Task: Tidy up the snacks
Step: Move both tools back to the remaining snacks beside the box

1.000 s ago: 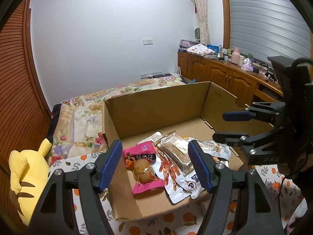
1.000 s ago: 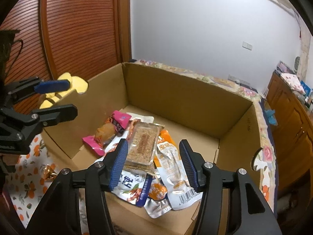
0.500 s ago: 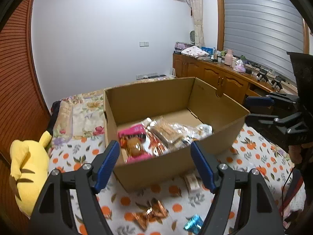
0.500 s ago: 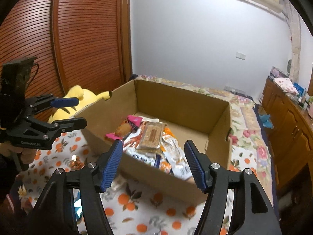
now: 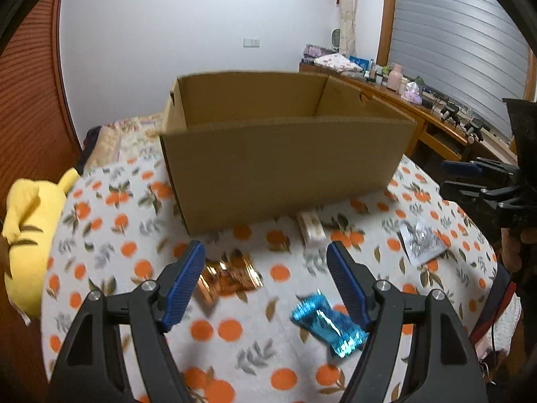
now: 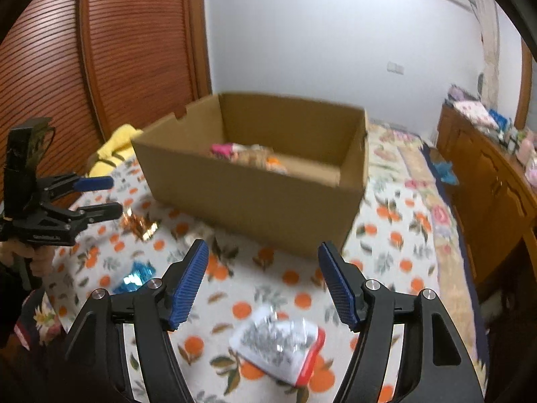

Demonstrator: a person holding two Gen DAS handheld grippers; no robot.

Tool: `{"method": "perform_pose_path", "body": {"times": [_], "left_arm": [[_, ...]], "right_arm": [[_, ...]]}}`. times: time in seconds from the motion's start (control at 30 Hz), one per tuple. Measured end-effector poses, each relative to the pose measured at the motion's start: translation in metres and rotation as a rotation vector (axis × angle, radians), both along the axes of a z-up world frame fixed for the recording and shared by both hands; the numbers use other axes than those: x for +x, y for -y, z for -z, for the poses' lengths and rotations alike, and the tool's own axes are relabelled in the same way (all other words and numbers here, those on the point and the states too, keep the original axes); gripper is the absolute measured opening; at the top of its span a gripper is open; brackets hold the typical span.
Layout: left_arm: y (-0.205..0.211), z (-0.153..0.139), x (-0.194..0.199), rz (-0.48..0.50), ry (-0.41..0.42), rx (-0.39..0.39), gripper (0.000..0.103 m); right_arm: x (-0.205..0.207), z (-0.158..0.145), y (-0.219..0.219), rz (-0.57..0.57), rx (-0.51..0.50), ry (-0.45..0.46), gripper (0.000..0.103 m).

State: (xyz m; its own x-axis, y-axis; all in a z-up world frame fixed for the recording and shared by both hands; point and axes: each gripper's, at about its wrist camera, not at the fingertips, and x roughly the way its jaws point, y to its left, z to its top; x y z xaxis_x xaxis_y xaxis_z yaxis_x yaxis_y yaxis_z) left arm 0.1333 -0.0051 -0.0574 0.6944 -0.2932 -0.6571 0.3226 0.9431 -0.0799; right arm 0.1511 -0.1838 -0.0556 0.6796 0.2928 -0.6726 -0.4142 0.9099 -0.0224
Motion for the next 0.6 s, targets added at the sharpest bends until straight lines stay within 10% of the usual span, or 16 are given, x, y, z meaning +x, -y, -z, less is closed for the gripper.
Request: {"method": "perform_pose_path", "body": {"times": [0.6], "left_arm": [[0.031, 0.046, -0.017, 0.023, -0.113, -0.01, 0.075]], "right_arm": [[0.0, 0.069, 0.038, 0.106, 0.026, -0.157, 0.07]]}}
